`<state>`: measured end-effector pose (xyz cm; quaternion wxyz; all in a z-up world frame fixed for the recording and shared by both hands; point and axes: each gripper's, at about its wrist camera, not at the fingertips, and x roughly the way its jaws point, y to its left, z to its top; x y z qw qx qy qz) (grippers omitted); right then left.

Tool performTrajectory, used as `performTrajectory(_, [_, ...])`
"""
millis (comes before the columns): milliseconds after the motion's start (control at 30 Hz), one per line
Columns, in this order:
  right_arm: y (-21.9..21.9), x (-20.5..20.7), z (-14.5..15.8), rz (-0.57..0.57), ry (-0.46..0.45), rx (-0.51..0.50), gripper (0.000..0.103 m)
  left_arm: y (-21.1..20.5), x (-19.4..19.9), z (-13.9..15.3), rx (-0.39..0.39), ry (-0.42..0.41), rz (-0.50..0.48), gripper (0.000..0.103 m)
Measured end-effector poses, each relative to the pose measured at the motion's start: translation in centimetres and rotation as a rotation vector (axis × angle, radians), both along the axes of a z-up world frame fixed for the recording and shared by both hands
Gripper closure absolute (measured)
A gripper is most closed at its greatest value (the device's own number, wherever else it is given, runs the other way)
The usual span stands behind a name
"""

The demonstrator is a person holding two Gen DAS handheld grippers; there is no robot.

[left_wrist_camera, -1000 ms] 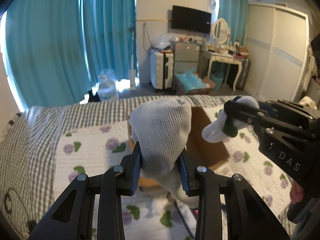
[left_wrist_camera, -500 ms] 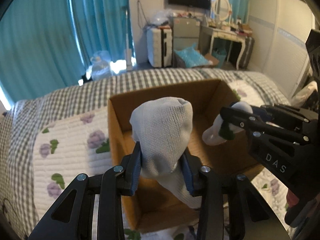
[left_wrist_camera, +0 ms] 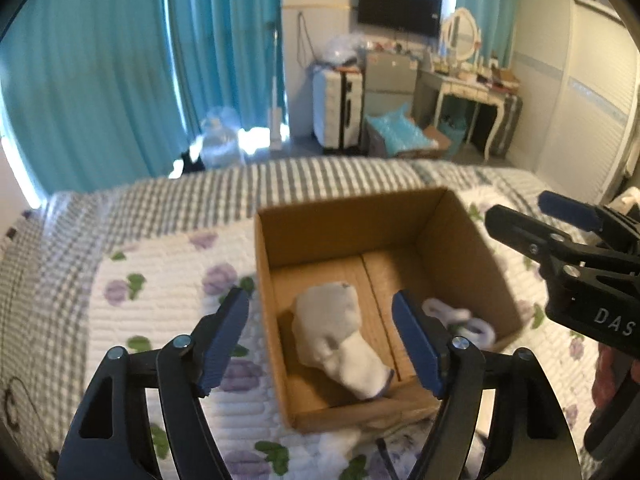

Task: Organize soft objects
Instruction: 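Carry the sock and plush over the box and open both grippers to drop them, then grasp the floral tissue-paper pack with the right gripper and lift it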

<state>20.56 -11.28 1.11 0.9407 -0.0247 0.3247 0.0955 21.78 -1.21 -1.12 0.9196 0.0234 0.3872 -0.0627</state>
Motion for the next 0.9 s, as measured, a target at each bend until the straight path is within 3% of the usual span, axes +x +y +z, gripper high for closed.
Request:
performTrajectory(267, [-1.2,-7.5,7.4,-0.034,-0.054,-0.076,0.002,1.4,-5.3,6.8,0.045,-0.123,0.015,0.026])
performTrajectory(367, [-1.3,-11.0,9.0,-0.038,-0.084,-0.091,0.000,2.5,-8.5,9.3,0.033,-0.173,0.027,0.006])
performTrajectory(467, [-1.2,-14.3,9.3,-0.023,-0.085,-0.098,0.000,3.2,-12.0,10.8,0.055,-0.240,0.044,0.002])
performTrajectory(533, [-0.9,-16.0,8.6,-0.011,-0.070,-0.100,0.000,3.7,-14.0,11.4,0.067,-0.277,0.049,0.002])
performTrajectory(667, [0.2,-18.5,5.4,0.018,-0.018,-0.119,0.000,4.4,-16.7,10.6,0.071,-0.276,0.063,0.002])
performTrajectory(900, [2.3,-20.2,-2.9,0.060,0.127,-0.097,0.000,4.7,-19.7,5.0,0.047,-0.186,0.086,0.002])
